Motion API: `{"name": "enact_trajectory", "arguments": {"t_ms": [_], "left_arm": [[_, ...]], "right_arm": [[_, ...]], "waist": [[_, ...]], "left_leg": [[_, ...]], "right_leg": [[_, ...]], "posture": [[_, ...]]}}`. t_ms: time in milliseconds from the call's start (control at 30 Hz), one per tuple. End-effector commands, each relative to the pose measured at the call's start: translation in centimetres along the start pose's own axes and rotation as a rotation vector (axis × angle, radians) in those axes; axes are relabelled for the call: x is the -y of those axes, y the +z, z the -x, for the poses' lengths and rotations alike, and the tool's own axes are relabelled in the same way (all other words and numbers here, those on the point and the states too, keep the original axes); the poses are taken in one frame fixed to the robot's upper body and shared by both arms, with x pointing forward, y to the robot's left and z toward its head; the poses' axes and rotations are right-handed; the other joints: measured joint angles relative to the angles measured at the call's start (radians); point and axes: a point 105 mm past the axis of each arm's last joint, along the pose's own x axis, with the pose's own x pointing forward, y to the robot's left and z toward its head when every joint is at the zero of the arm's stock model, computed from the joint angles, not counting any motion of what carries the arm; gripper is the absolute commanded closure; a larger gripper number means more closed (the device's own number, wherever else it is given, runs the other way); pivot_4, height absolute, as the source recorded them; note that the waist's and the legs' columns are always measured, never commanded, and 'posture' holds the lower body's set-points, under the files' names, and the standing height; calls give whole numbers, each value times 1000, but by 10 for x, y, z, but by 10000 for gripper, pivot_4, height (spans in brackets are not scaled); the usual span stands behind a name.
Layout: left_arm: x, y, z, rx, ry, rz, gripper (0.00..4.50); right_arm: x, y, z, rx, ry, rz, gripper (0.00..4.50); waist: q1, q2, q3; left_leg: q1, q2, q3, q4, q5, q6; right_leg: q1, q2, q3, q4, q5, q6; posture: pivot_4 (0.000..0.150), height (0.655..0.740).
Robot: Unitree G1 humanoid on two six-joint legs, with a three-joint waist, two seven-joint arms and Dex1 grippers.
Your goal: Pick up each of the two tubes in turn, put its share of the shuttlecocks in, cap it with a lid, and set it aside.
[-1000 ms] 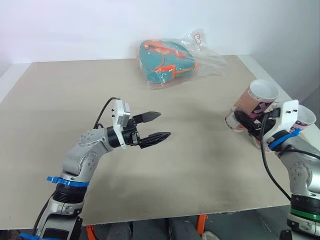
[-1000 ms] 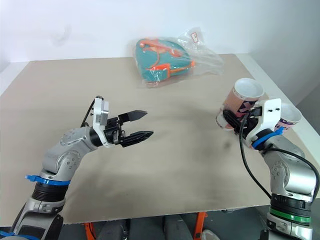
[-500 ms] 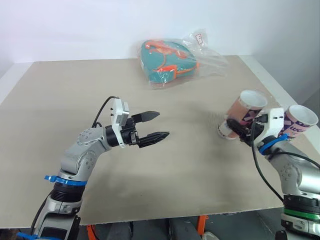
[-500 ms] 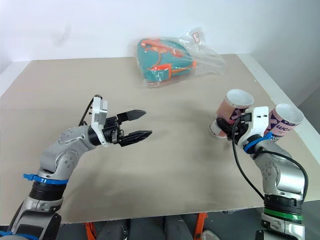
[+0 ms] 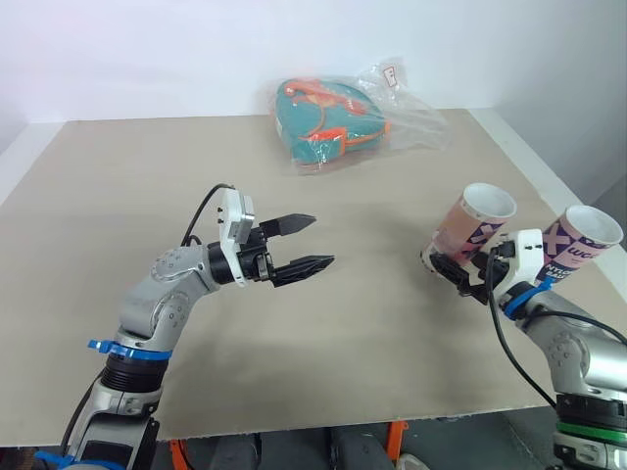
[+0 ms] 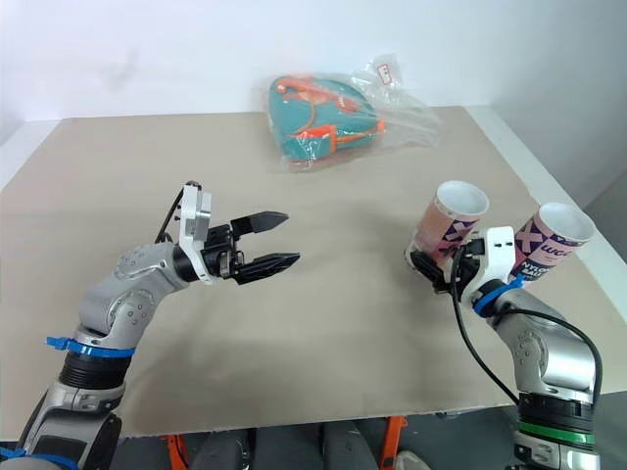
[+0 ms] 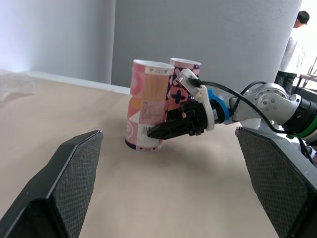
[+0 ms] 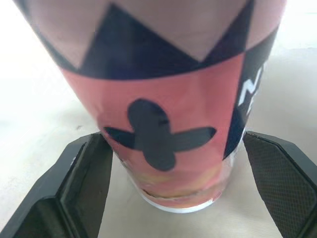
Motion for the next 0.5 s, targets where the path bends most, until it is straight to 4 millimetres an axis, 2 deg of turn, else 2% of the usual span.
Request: {"name": "enact_trajectory", "arguments": {"t_ms": [33,367,500], "left_arm": [[0,9,-1,28,-15,-20,0],[-4,9,6,25,6,-13,0],[-4,-7,20,-79,24,-1,0]], "right_arm": [[4,7,12,3,-5,60,517],[-14,-13,30,-100,125,69,517],[-20,-24,44,-159,192,72,517]], "waist": [[0,0,0],[0,0,0],[0,0,0]], "left_leg": [[0,0,0,0,0,0],[0,0,0,1,0,0],[0,0,0,1,0,0]], "right_leg": [[0,0,0,0,0,0],[0,0,0,0,0,1],[0,0,0,0,0,2]], "posture": [[1500,7387],[1500,7387],[1500,7387]]}}
